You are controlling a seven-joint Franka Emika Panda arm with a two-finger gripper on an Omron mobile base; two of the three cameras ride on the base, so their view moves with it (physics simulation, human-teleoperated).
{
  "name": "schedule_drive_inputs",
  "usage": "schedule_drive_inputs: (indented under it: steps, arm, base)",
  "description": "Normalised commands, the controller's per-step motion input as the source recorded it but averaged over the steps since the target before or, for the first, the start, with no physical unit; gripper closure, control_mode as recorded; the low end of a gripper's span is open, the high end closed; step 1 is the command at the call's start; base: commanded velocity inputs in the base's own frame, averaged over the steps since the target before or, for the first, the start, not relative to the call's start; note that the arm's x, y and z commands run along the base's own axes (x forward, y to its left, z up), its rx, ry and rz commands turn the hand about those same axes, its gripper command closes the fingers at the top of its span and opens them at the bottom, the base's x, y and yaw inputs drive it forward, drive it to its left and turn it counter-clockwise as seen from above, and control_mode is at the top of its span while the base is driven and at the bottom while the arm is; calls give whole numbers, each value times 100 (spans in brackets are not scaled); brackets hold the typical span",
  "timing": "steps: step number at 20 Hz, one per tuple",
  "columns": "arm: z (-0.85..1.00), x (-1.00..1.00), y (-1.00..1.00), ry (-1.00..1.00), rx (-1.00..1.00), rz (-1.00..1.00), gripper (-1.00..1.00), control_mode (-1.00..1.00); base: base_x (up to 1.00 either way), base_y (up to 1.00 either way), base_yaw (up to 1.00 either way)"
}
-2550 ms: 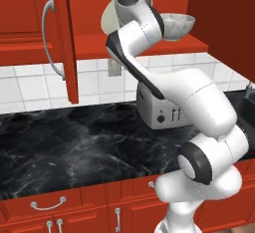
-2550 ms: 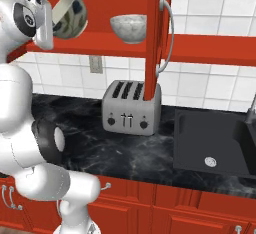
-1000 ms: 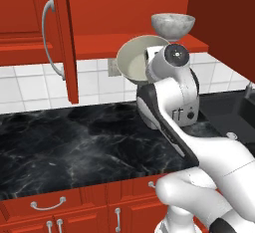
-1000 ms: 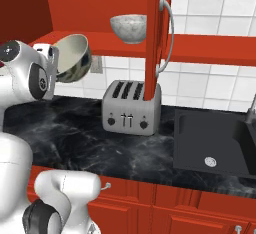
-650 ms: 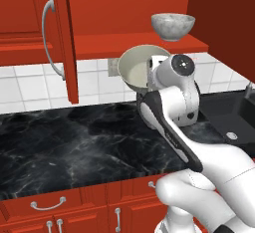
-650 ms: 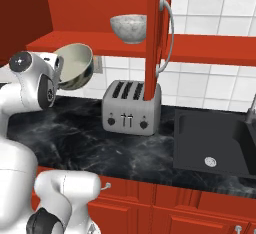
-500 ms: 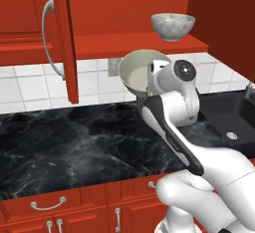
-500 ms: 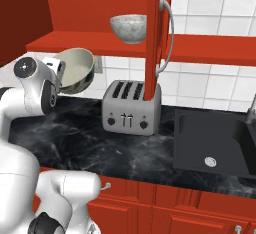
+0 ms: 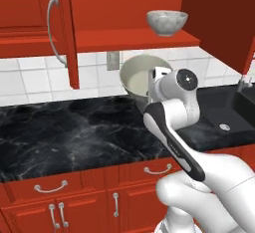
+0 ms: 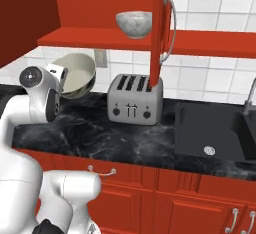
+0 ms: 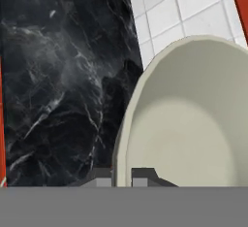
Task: Move the bowls from the cabinet to the plates on the dining table.
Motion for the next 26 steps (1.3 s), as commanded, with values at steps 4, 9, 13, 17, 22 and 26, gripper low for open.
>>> schedule_drive_inputs:
  steps: [4,9,13,17,22,26]
  arm:
    - [0,0,0,0,0,0,100,100]
    - [0,0,0,0,0,0,100,100]
    - [0,0,0,0,0,0,100,100]
    - [0,0,0,0,0,0,100,100]
    - [0,0,0,0,0,0,100,100]
    - [0,0,0,0,0,0,100,100]
  base:
    - [-78,34,0]
    - [-61,31,-2]
    - [-44,7,-27]
    - [-29,0,-50]
    - [-22,0,-65]
    - [-9,0,-70]
